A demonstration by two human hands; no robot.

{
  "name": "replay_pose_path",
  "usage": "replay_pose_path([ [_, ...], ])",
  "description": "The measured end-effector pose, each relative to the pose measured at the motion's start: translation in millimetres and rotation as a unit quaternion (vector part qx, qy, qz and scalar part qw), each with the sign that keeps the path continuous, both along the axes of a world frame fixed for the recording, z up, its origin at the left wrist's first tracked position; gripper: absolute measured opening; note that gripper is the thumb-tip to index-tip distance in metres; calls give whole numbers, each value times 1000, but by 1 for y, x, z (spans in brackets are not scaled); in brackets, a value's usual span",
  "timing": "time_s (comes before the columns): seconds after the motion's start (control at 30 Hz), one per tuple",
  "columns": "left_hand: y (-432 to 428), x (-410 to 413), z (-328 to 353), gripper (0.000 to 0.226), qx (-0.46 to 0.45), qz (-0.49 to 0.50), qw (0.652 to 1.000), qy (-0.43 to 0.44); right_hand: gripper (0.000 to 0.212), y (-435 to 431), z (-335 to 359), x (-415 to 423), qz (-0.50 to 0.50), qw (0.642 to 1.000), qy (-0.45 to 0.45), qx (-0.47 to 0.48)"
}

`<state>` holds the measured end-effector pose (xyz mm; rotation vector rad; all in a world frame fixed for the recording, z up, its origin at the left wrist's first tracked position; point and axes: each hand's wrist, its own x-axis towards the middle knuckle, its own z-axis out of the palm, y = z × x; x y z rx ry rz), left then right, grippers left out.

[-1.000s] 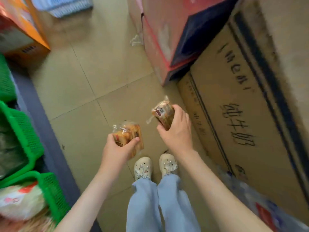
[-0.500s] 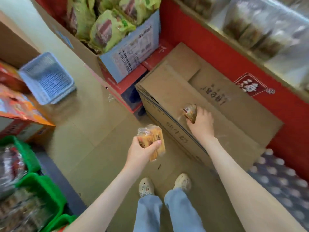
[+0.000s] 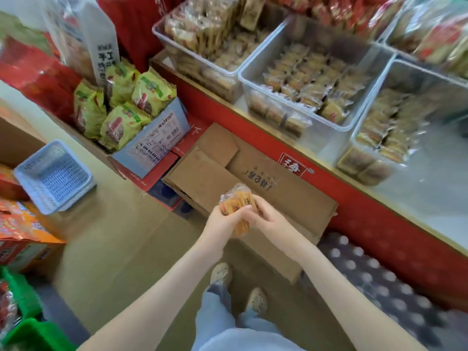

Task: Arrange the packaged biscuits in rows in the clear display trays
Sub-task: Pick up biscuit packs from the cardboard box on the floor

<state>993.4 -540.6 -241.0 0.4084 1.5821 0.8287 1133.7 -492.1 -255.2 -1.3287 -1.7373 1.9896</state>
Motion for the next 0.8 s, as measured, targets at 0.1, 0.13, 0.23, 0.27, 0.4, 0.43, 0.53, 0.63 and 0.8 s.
replay_pose_path([
  [0.1,29,13,37,41,40,-75,996,-29,57,11,43,17,-62,996,-37,61],
  [0.13,38,16,49,35,60,-106,992,-41,54,17,58,24,-82,992,-51,80],
  [0.23,64,24,89,23,123,-188,971,-80,44,33,102,49,-134,982,-62,118],
  [0.27,74,27,102,23,141,-212,963,-87,40,36,117,57,-160,978,-55,123],
  [0.4,110,43,139,51,180,-275,941,-80,43,45,155,79,-305,947,66,82],
  [0.43,118,46,145,57,179,-283,939,-81,42,46,161,81,-342,931,110,63],
  [0.53,136,51,153,58,163,-287,936,-124,30,45,172,79,-423,886,184,36],
  [0.63,147,57,160,50,151,-306,927,-155,33,42,175,77,-490,849,195,31],
  [0.8,161,69,164,53,195,-349,896,-192,28,30,183,96,-549,807,208,61],
])
